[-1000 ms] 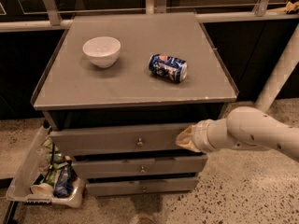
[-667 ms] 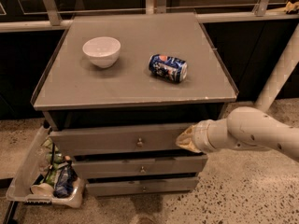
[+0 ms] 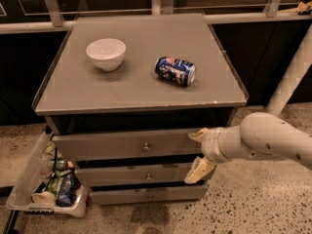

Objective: Close top drawer

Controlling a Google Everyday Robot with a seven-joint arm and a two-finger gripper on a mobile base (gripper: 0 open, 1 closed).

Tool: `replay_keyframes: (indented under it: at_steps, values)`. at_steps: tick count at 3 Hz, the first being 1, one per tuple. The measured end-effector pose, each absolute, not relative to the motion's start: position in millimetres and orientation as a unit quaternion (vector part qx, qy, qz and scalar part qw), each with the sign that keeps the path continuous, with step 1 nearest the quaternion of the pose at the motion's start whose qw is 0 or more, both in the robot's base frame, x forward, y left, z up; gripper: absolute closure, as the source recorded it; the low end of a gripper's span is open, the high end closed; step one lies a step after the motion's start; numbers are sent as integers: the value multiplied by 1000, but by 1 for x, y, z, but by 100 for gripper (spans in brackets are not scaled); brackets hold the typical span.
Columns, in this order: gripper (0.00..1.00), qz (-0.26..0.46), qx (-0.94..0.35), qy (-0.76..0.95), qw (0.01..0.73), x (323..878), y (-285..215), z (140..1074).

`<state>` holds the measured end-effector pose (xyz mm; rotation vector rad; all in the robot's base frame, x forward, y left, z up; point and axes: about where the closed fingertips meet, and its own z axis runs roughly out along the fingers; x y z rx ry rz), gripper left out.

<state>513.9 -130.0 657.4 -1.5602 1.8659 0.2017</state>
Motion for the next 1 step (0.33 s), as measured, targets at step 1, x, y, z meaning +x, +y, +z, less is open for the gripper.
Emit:
replay_keyframes:
  at_steps: [1]
  values:
    - [0,78,-600,718,343,514,-130,657]
